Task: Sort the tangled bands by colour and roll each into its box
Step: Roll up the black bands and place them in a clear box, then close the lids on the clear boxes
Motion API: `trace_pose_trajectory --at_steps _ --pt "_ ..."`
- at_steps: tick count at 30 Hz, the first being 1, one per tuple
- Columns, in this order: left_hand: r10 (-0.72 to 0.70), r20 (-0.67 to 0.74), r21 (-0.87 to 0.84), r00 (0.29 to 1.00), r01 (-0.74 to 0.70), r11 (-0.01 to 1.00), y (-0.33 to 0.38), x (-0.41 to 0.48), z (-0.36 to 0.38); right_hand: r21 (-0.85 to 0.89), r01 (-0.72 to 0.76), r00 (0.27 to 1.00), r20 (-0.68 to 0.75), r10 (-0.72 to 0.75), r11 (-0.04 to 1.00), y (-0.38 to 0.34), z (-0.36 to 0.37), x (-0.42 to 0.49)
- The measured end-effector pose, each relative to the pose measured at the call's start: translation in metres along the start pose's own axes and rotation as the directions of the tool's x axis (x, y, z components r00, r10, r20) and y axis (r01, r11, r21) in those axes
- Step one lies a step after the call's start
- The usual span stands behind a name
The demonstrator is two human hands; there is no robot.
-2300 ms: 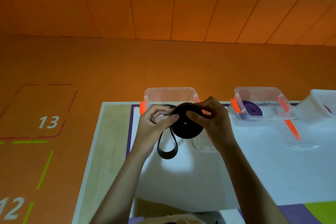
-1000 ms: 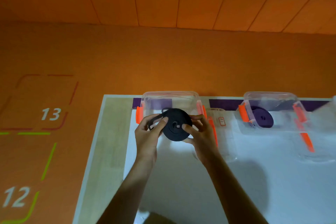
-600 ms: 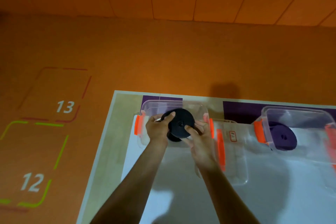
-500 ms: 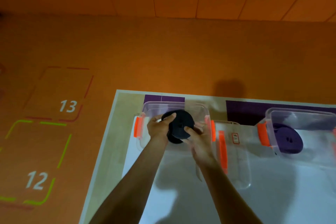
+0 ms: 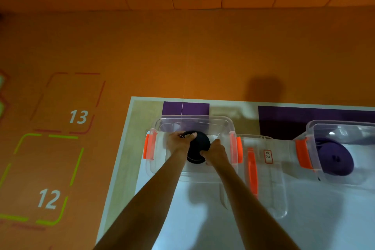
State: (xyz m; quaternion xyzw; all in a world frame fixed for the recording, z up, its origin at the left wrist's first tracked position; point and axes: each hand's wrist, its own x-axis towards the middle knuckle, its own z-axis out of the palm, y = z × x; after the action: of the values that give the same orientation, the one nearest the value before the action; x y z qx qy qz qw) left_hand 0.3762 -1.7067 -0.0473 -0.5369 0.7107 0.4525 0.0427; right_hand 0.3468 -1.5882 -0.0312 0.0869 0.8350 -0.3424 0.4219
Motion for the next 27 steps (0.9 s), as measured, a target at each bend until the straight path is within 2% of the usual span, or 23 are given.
trace_pose_trajectory --at_steps 3,6,8,10,12,14,16,17,18,19,21,22,24,27 --pt "0.067 -0.023 0.095 0.997 -0.065 0.993 -0.004 0.000 0.003 -0.078 -0.028 1.000 -0.002 0.028 0.997 0.006 0.006 0.004" --pt "0.084 -0.060 0.125 0.995 -0.076 0.989 -0.006 0.002 0.002 -0.163 0.003 1.000 -0.026 -0.007 0.987 0.006 0.007 0.002" --pt "0.128 -0.051 0.176 0.990 -0.117 0.977 -0.006 0.004 -0.001 -0.245 0.059 0.998 -0.007 -0.062 0.968 -0.003 0.002 -0.007" --pt "0.191 -0.014 0.252 0.981 -0.181 0.951 -0.006 0.005 -0.006 -0.313 0.177 0.981 -0.021 -0.193 0.933 -0.011 -0.008 -0.023" --pt "0.242 0.065 0.318 0.968 -0.250 0.914 -0.003 0.003 -0.013 -0.331 0.339 0.903 -0.149 -0.404 0.881 -0.009 -0.028 -0.046" --pt "0.282 0.162 0.397 0.946 -0.324 0.859 0.001 -0.004 -0.026 -0.344 0.460 0.736 -0.368 -0.568 0.819 0.010 -0.053 -0.070" --pt "0.356 0.222 0.454 0.908 -0.420 0.786 0.002 -0.018 -0.044 -0.308 0.495 0.602 -0.553 -0.576 0.813 0.043 -0.076 -0.084" --pt "0.410 0.237 0.475 0.881 -0.473 0.742 0.001 -0.029 -0.055 -0.289 0.463 0.589 -0.606 -0.535 0.838 0.062 -0.083 -0.085" --pt "0.470 0.242 0.501 0.849 -0.524 0.689 -0.001 -0.041 -0.066 -0.261 0.395 0.623 -0.628 -0.466 0.881 0.081 -0.086 -0.081" --pt "0.534 0.235 0.536 0.812 -0.566 0.626 -0.005 -0.054 -0.076 -0.220 0.302 0.696 -0.614 -0.372 0.928 0.098 -0.086 -0.074" --pt "0.650 0.205 0.599 0.732 -0.619 0.508 -0.016 -0.077 -0.096 -0.175 0.113 0.847 -0.498 -0.187 0.978 0.127 -0.079 -0.056" --pt "0.687 0.181 0.621 0.704 -0.623 0.475 -0.024 -0.085 -0.104 -0.201 0.049 0.891 -0.433 -0.134 0.978 0.137 -0.076 -0.049" --pt "0.707 0.126 0.664 0.696 -0.588 0.461 -0.043 -0.095 -0.115 -0.294 0.008 0.912 -0.390 -0.127 0.956 0.150 -0.066 -0.037" --pt "0.635 0.077 0.646 0.769 -0.524 0.556 -0.072 -0.101 -0.121 -0.349 -0.008 0.886 -0.436 -0.155 0.937 0.155 -0.056 -0.023"
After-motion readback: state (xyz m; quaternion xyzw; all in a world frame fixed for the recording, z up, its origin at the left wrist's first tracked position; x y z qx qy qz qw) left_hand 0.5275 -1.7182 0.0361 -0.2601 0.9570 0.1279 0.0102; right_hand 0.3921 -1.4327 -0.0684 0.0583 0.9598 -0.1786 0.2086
